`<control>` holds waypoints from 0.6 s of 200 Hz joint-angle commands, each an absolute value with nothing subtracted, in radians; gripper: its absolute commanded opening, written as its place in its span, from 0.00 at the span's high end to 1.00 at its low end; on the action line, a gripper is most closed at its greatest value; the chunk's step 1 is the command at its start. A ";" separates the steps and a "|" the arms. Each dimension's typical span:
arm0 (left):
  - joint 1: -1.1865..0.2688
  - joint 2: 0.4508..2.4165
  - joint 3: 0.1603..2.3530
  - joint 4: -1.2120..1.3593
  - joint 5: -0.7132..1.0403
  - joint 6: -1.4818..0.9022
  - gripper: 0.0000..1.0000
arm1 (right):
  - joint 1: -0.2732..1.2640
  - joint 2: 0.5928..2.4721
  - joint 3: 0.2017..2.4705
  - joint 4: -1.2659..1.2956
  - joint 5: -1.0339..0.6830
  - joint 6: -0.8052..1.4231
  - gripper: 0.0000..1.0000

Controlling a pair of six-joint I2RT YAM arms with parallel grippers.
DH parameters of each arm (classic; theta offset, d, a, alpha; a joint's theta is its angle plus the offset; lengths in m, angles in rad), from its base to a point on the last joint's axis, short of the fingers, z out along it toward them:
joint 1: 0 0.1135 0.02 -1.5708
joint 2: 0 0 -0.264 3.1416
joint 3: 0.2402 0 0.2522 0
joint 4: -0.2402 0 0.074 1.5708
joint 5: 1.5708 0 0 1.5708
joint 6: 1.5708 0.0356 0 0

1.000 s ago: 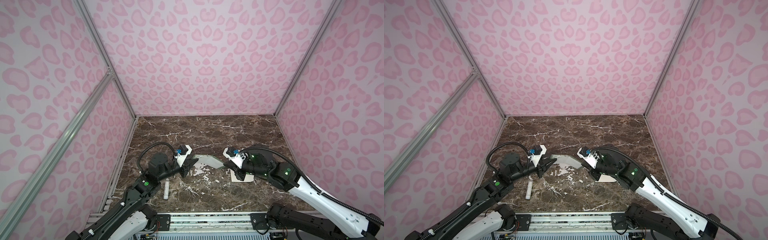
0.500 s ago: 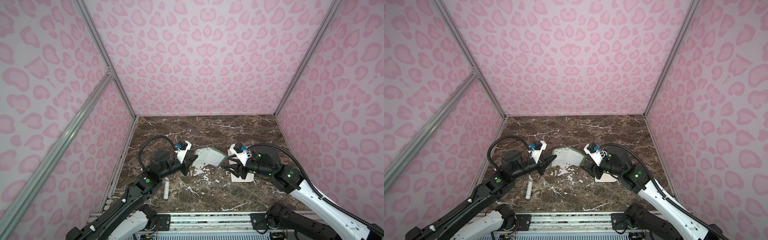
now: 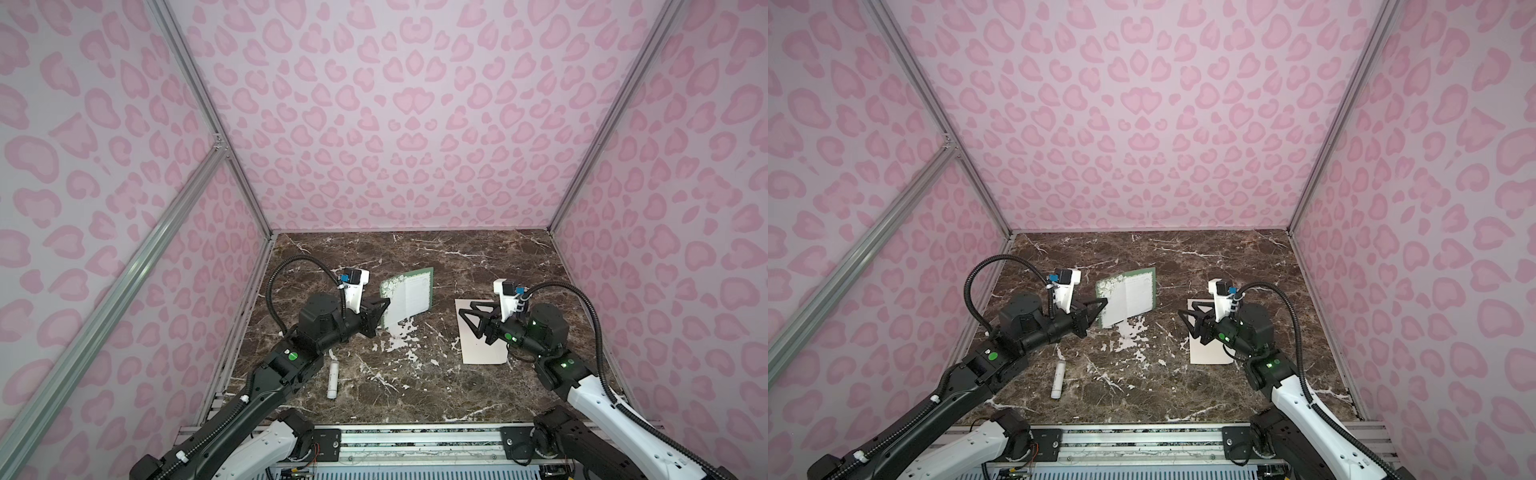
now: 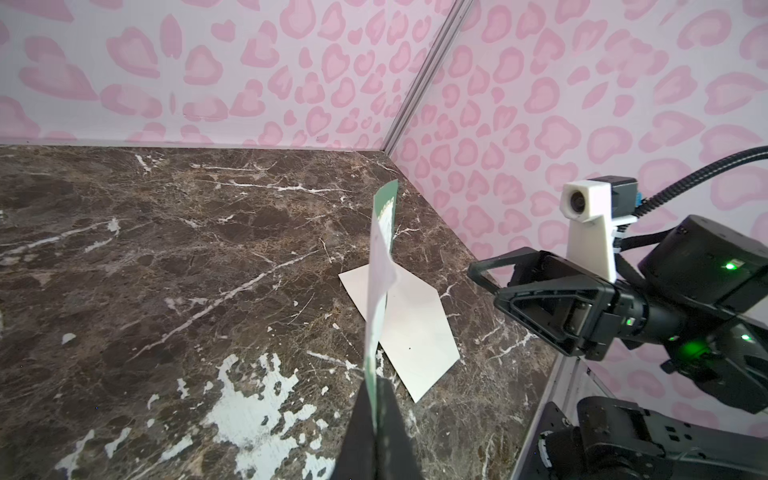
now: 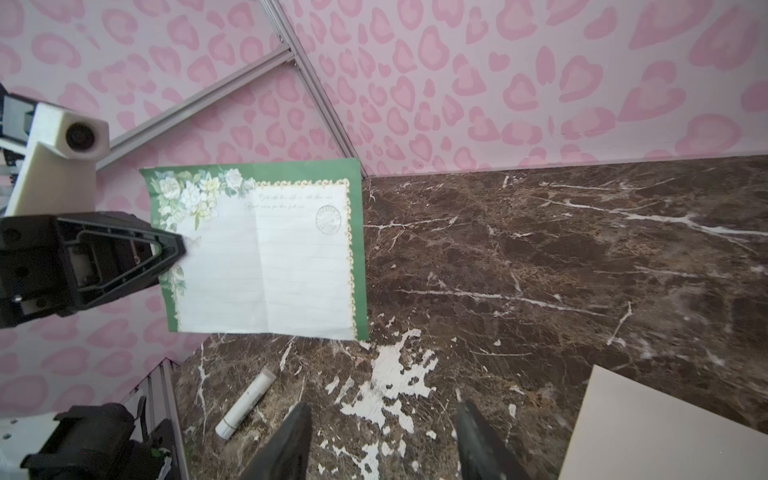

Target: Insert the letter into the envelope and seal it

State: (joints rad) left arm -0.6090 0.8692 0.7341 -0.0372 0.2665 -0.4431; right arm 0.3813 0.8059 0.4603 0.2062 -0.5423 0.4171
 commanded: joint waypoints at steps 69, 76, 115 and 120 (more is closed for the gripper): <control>-0.576 0.883 0.734 -0.012 0.471 -0.567 0.96 | 0.338 0.958 0.476 0.370 -0.472 0.508 0.58; -0.572 0.887 0.732 -0.007 0.488 -0.570 0.96 | 0.334 0.975 0.481 0.370 -0.475 0.508 0.58; -0.538 0.924 0.697 0.079 0.612 -0.596 0.96 | 0.334 1.071 0.537 0.321 -0.596 0.493 0.63; -0.533 0.930 0.690 0.093 0.625 -0.601 0.96 | 0.336 1.081 0.547 0.313 -0.613 0.490 0.63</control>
